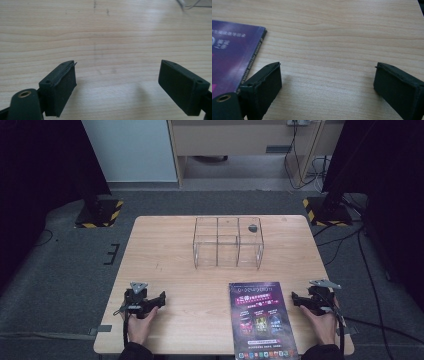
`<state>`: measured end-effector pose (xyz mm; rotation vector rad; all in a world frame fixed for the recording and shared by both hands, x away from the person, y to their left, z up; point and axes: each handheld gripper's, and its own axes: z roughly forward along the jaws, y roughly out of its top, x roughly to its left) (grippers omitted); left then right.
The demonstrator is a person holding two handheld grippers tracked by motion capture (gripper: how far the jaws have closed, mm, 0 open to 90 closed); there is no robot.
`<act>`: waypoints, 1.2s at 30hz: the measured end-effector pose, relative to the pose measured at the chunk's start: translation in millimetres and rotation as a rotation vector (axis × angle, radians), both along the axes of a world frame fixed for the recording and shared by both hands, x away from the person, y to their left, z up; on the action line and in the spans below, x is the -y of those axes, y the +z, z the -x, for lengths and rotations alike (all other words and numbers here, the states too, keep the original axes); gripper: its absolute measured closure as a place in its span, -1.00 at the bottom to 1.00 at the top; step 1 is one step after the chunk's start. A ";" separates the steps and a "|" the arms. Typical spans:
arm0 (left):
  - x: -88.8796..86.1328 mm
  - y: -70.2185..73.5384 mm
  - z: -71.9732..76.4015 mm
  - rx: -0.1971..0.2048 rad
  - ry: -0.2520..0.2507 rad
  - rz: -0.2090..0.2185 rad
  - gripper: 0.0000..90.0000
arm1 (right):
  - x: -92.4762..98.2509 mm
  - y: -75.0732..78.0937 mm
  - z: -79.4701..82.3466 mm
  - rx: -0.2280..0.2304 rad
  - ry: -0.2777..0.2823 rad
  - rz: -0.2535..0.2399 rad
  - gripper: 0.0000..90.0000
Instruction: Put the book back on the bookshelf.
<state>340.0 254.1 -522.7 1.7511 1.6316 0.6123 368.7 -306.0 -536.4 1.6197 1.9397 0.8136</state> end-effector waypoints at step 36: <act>85.5 38.8 29.4 0.110 -0.202 0.053 -0.60 | -11.6 31.7 28.8 0.107 0.114 -0.118 -0.81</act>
